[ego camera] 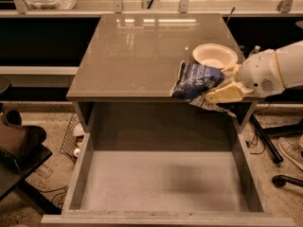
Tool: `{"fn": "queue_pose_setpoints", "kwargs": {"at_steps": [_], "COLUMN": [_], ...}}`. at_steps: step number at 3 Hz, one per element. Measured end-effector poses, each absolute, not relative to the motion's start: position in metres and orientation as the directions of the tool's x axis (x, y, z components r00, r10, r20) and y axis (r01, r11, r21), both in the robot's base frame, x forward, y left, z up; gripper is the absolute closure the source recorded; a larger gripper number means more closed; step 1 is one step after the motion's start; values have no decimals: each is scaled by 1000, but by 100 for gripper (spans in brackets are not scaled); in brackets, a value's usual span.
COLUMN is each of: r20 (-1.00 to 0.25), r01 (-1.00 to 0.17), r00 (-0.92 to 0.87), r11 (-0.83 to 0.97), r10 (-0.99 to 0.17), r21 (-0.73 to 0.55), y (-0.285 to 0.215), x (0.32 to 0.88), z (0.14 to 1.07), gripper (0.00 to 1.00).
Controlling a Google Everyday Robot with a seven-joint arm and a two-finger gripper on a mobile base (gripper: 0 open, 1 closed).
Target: Place blue chip bag into top drawer
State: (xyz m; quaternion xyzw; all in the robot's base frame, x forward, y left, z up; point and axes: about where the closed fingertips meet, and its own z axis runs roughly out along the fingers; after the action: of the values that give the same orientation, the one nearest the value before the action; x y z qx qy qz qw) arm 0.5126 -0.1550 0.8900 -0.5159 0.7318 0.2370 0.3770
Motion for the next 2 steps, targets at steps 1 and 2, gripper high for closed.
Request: {"fn": "queue_pose_setpoints", "kwargs": {"at_steps": [1, 2], "r20": [-791, -785], "r01": [-941, -952], "r00": [-189, -192], "r11": [338, 305], "r10": [-582, -589], "r21": [-24, 3], "y": [-146, -126], "x": [508, 482], "z": [871, 828], "gripper": [100, 100]}}
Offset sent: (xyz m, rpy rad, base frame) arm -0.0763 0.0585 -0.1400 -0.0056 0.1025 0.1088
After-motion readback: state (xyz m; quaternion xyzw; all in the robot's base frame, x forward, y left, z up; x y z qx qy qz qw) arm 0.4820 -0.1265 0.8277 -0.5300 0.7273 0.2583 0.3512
